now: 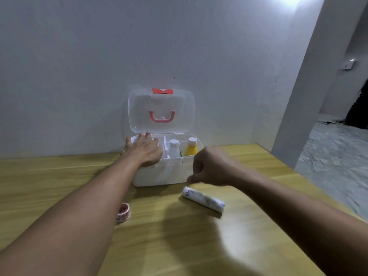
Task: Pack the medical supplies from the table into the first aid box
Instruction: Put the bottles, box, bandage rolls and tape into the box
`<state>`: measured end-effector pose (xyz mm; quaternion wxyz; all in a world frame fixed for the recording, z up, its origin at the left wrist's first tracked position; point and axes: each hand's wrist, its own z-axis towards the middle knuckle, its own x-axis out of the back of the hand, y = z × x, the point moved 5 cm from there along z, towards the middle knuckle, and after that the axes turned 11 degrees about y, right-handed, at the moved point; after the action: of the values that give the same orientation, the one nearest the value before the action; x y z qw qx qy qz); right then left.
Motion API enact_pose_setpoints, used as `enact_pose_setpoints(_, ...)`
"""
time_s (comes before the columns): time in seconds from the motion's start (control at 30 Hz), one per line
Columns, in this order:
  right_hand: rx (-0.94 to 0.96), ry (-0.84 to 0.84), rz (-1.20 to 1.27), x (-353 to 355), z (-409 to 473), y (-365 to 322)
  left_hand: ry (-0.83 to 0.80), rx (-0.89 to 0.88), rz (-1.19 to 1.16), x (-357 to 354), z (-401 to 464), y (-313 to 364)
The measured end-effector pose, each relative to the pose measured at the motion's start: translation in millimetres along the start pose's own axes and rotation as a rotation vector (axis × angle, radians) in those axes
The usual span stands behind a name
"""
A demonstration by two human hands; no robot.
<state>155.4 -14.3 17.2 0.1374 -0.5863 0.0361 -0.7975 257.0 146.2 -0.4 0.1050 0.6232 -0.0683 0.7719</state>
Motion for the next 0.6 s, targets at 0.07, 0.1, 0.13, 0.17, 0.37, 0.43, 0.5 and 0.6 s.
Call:
enact_pose_setpoints(0.07, 0.052, -0.114, -0.043, -26, -13, -5, 0.0, 0.0, 0.003, 1, -1, 1)
enact_pose_setpoints(0.1, 0.06, -0.135, -0.053, -33, -16, -4, 0.001, 0.0, 0.005, 1, -2, 1)
enact_pose_setpoints(0.13, 0.056, -0.135, -0.062, -36, -16, 0, 0.002, -0.001, 0.008, 2, -2, 2)
enact_pose_setpoints(0.17, 0.045, -0.119, -0.086, -36, -14, 5, 0.002, 0.0, 0.01, 3, -3, 2)
enact_pose_setpoints(0.37, -0.238, 0.016, -0.29, -12, 5, 69, -0.007, 0.003, 0.008, 2, -3, 2)
enact_pose_setpoints(0.43, -0.291, -0.001, -0.297, -11, 7, 85, -0.011, 0.005, 0.011, 1, -2, 2)
enact_pose_setpoints(0.5, -0.318, -0.055, -0.306, -13, 8, 94, -0.009, 0.002, 0.018, 1, -2, 2)
enact_pose_setpoints(0.6, -0.32, -0.136, -0.303, -18, 8, 98, -0.009, 0.0, 0.016, 1, -2, 1)
